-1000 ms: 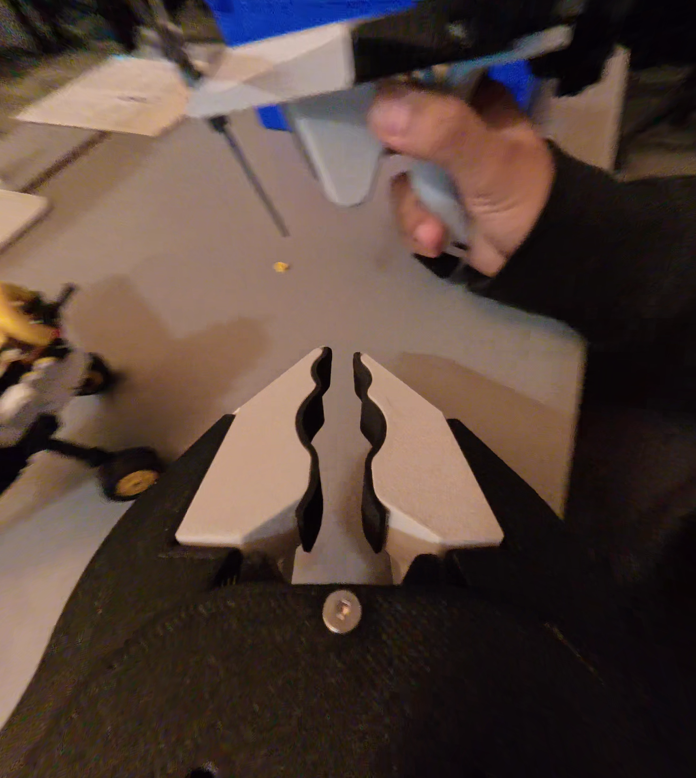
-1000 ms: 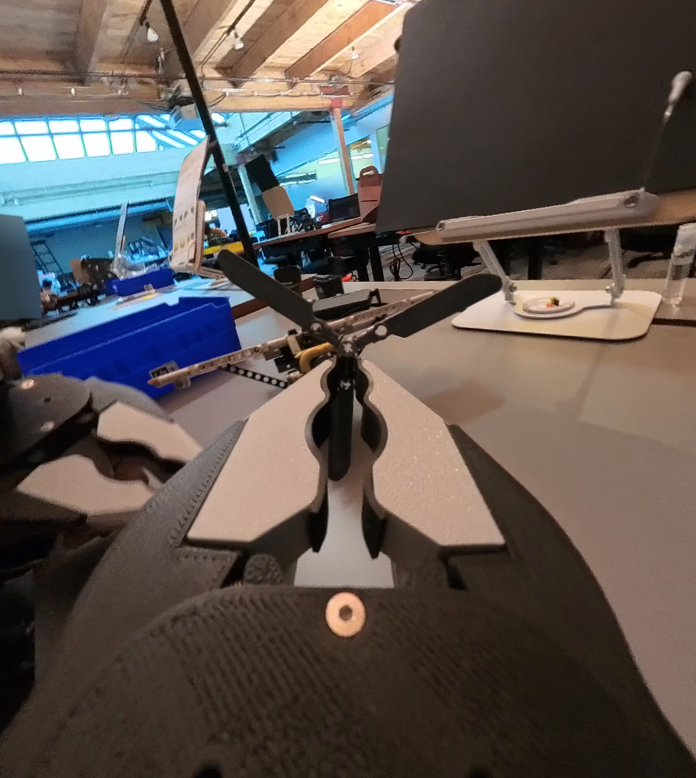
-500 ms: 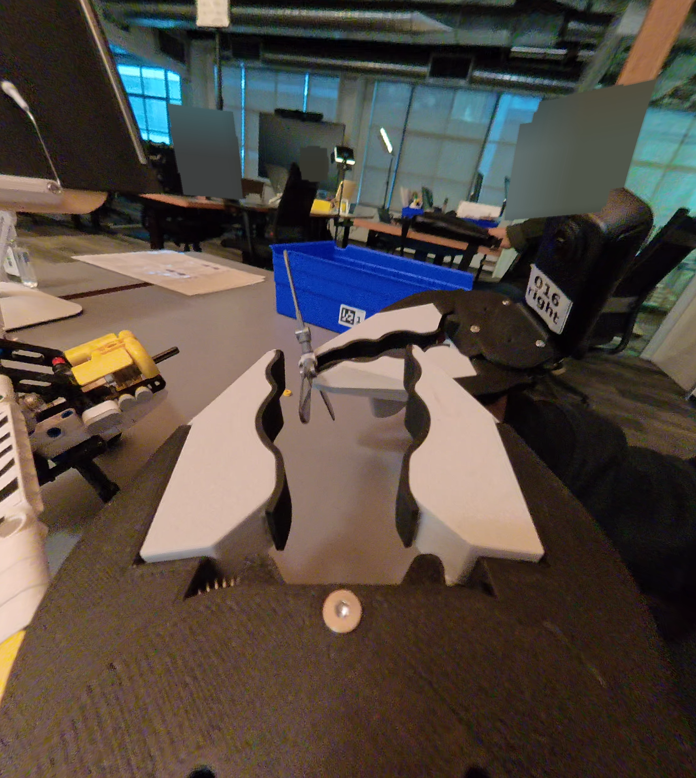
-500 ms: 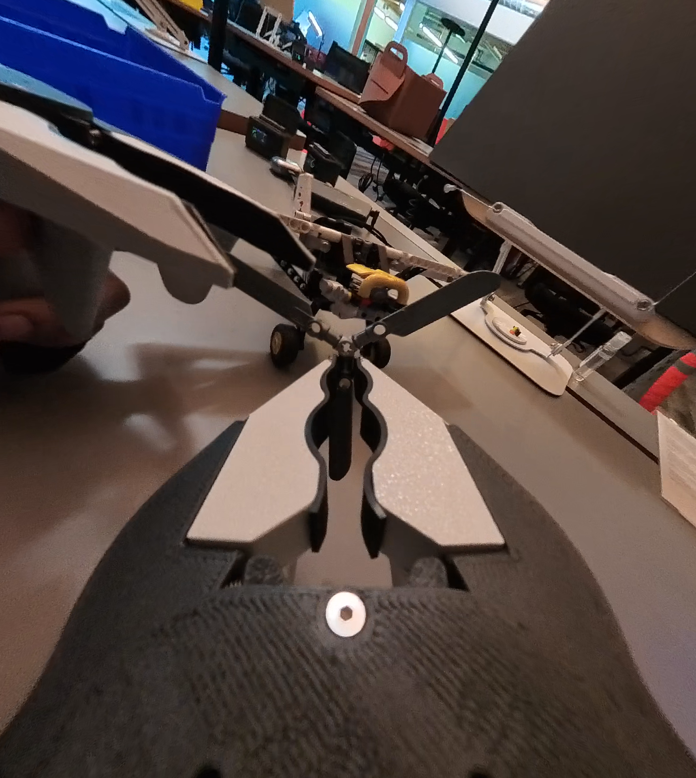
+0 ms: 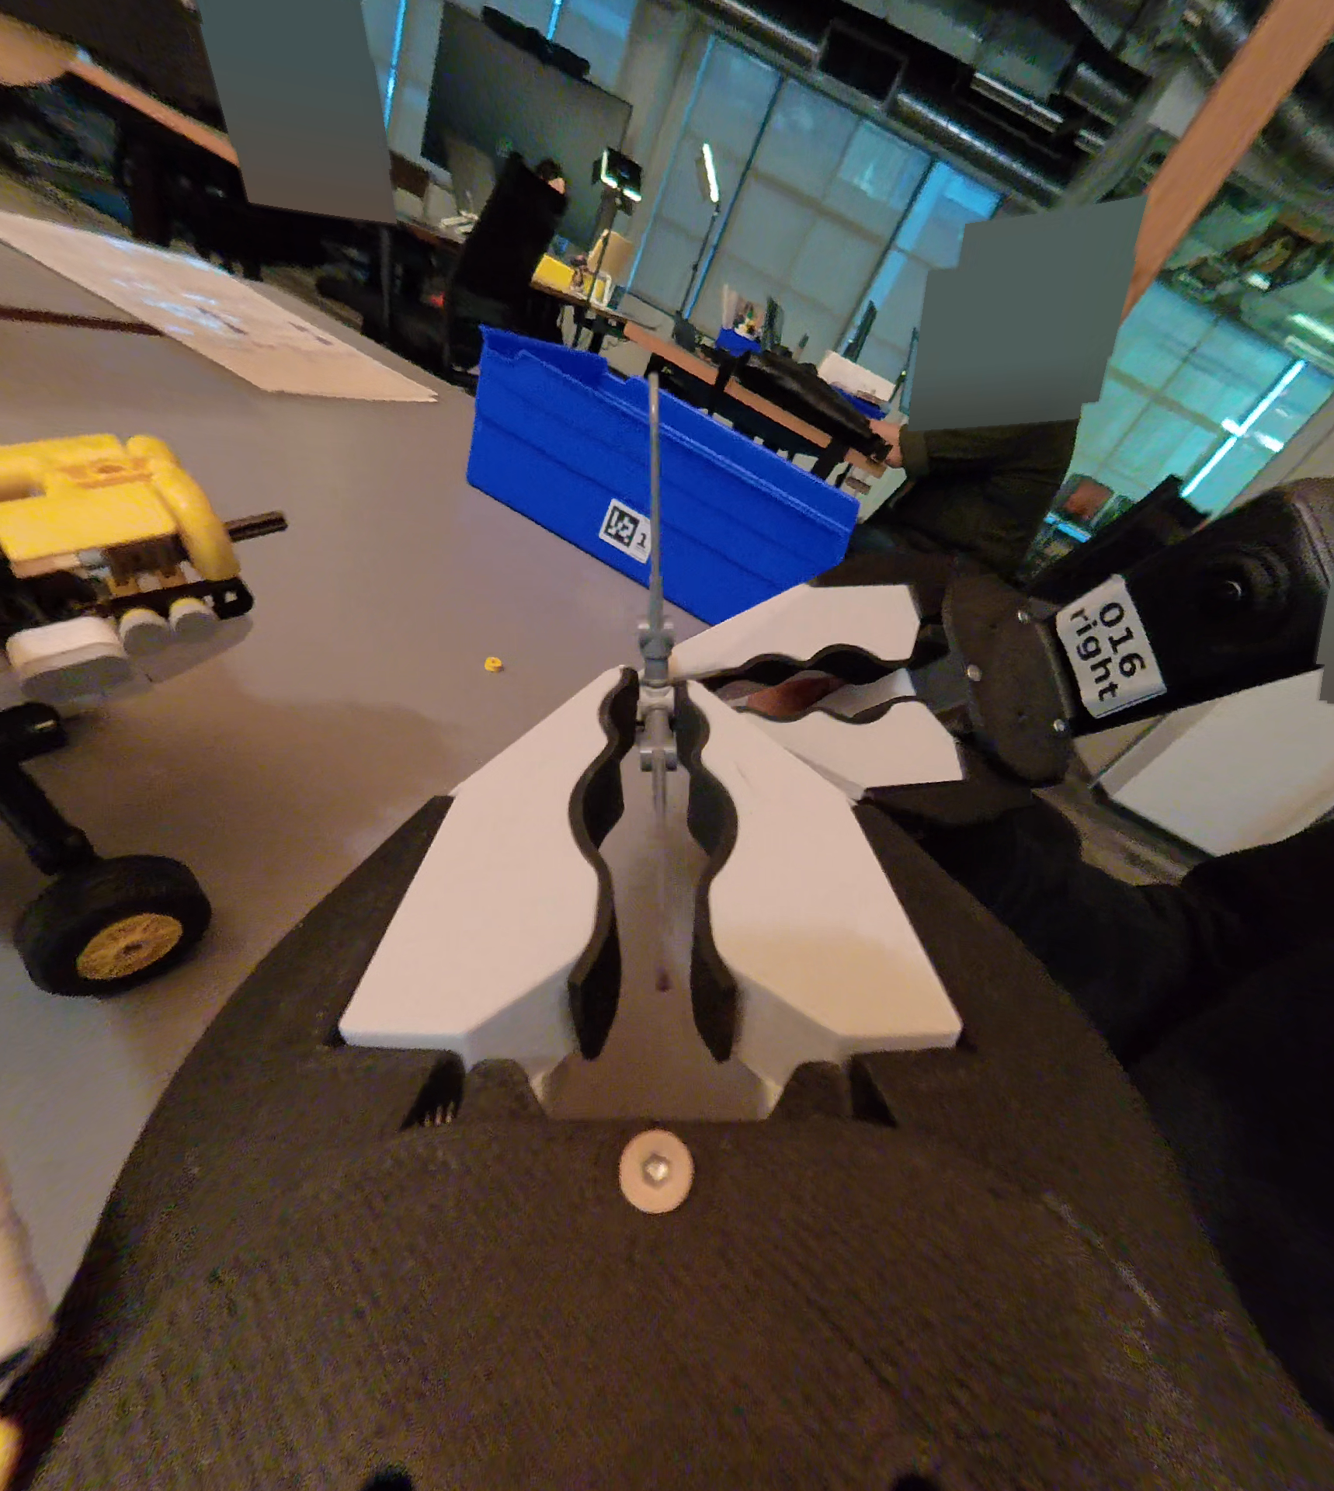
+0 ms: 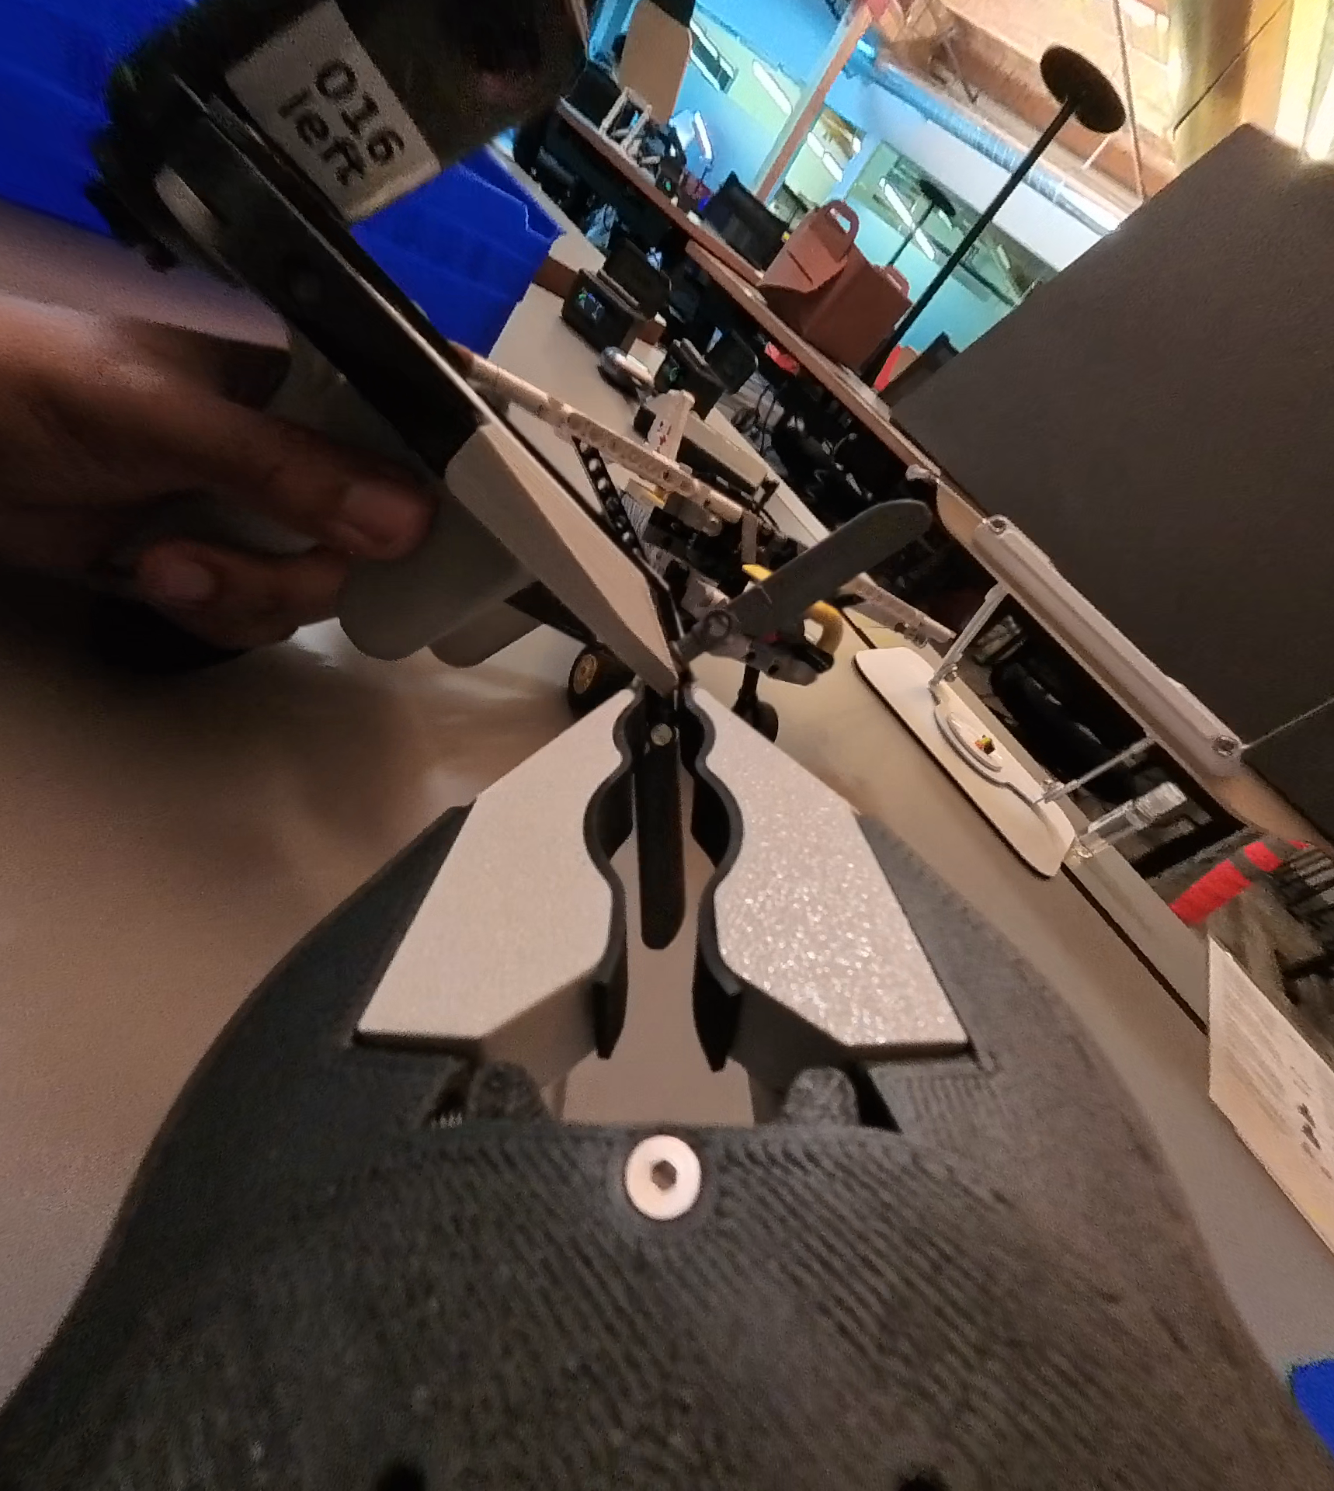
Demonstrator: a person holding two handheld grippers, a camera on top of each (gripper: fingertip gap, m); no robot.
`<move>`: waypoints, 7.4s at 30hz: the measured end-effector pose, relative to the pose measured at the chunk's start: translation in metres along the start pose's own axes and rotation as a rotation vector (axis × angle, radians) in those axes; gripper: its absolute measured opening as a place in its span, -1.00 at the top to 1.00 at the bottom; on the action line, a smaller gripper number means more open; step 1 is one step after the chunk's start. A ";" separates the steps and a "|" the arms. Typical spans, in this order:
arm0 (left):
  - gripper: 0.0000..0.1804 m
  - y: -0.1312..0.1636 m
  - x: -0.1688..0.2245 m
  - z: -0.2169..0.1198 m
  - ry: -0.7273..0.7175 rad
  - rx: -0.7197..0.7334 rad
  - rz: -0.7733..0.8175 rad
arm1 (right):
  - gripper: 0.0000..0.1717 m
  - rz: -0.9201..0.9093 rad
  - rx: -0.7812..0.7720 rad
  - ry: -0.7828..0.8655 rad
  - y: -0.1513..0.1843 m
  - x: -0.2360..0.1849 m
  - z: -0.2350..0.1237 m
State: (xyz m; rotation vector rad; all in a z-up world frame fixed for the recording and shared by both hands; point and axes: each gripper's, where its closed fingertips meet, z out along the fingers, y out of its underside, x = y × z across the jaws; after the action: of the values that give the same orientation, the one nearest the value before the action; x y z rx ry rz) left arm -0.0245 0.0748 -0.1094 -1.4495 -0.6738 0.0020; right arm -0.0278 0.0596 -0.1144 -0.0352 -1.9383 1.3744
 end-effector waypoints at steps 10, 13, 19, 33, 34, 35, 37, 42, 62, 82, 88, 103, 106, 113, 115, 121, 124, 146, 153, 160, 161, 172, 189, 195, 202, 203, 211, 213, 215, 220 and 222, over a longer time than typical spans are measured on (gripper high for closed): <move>0.95 -0.005 0.003 -0.005 0.202 0.051 -0.294 | 0.79 0.103 0.082 -0.025 -0.006 0.005 -0.004; 0.95 -0.013 0.006 -0.010 0.245 0.102 -0.315 | 0.59 0.247 0.171 -0.045 -0.011 0.015 -0.010; 0.95 -0.024 0.034 -0.015 0.350 0.152 -0.192 | 0.41 0.712 0.352 -0.373 -0.026 0.016 -0.025; 0.94 -0.024 0.059 -0.016 0.320 0.173 0.094 | 0.90 0.861 0.488 -0.679 -0.055 -0.004 -0.045; 0.94 -0.024 0.060 -0.016 0.334 0.174 0.081 | 0.91 0.849 0.493 -0.674 -0.056 -0.004 -0.045; 0.94 -0.025 0.061 -0.017 0.349 0.175 0.069 | 0.91 0.840 0.498 -0.672 -0.057 -0.004 -0.046; 0.94 -0.026 0.064 -0.018 0.378 0.177 0.054 | 0.94 0.835 0.507 -0.681 -0.059 -0.005 -0.048; 0.96 -0.028 0.069 -0.021 0.377 0.182 0.101 | 0.95 0.836 0.510 -0.713 -0.063 -0.006 -0.050; 0.97 -0.028 0.077 -0.025 0.382 0.187 0.148 | 0.95 0.835 0.524 -0.766 -0.067 -0.009 -0.056; 0.95 -0.042 0.082 -0.040 0.422 0.299 0.146 | 0.94 0.816 0.558 -0.471 -0.042 0.039 -0.062; 0.96 -0.035 0.076 -0.033 0.373 0.248 0.184 | 0.95 0.699 0.304 0.120 0.013 0.092 -0.049; 0.96 -0.021 0.081 -0.022 0.402 0.172 0.174 | 0.93 1.456 -0.275 0.078 0.142 0.084 -0.023; 0.95 -0.020 0.082 -0.021 0.407 0.165 0.177 | 0.93 1.398 -0.379 0.062 0.148 0.075 -0.017; 0.95 -0.019 0.082 -0.021 0.407 0.163 0.172 | 0.80 1.386 -0.357 0.077 0.148 0.083 -0.014; 0.96 -0.019 0.081 -0.021 0.407 0.160 0.170 | 0.78 1.384 -0.307 0.083 0.144 0.088 -0.016; 0.96 -0.017 0.073 -0.017 0.376 0.139 0.137 | 0.62 1.243 0.108 0.013 0.086 0.114 -0.035; 0.96 -0.013 0.068 -0.013 0.373 0.110 0.080 | 0.64 1.083 0.301 -0.102 0.039 0.107 -0.045; 0.95 0.014 0.056 0.004 0.315 -0.064 0.018 | 0.85 0.916 0.331 -0.788 -0.034 -0.008 -0.041; 0.95 0.013 0.054 0.004 0.310 -0.060 -0.003 | 0.95 0.863 0.324 -0.757 -0.035 -0.008 -0.043; 0.92 0.008 0.055 0.002 0.332 -0.035 -0.039 | 0.95 0.879 0.345 -0.730 -0.040 -0.003 -0.042; 0.92 0.008 0.054 0.002 0.334 -0.033 -0.049 | 0.95 0.883 0.344 -0.725 -0.040 -0.003 -0.041; 0.92 0.007 0.053 0.003 0.344 -0.037 -0.084 | 0.95 0.911 0.346 -0.715 -0.040 0.001 -0.041; 0.93 0.017 0.057 0.005 0.352 -0.090 -0.034 | 0.94 1.213 0.182 -0.221 0.048 0.094 -0.056; 0.94 0.015 0.059 0.004 0.375 -0.081 -0.055 | 0.94 1.282 -0.272 -0.107 0.121 0.073 -0.051; 0.94 0.018 0.061 0.005 0.377 -0.094 -0.038 | 0.93 1.325 -0.397 -0.081 0.146 0.064 -0.052; 0.94 0.018 0.061 0.004 0.377 -0.091 -0.039 | 0.93 1.326 -0.399 -0.076 0.146 0.064 -0.053; 0.94 0.018 0.061 0.005 0.368 -0.091 -0.020 | 0.92 1.351 -0.414 -0.078 0.150 0.063 -0.055; 0.93 0.017 0.061 0.004 0.367 -0.088 -0.018 | 0.91 1.356 -0.419 -0.096 0.150 0.061 -0.056; 0.93 0.016 0.061 0.004 0.367 -0.078 -0.017 | 0.90 1.362 -0.419 -0.112 0.149 0.059 -0.056; 0.94 0.014 0.060 0.003 0.372 -0.070 -0.032 | 0.85 1.333 -0.442 -0.095 0.150 0.060 -0.058; 0.94 0.014 0.060 0.003 0.371 -0.069 -0.032 | 0.81 1.281 -0.460 -0.055 0.149 0.064 -0.059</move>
State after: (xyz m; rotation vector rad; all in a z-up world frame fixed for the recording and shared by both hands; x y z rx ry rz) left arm 0.0287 0.1032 -0.0970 -1.4550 -0.3955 -0.3108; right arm -0.0960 0.1973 -0.1927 -1.7024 -2.2826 1.5485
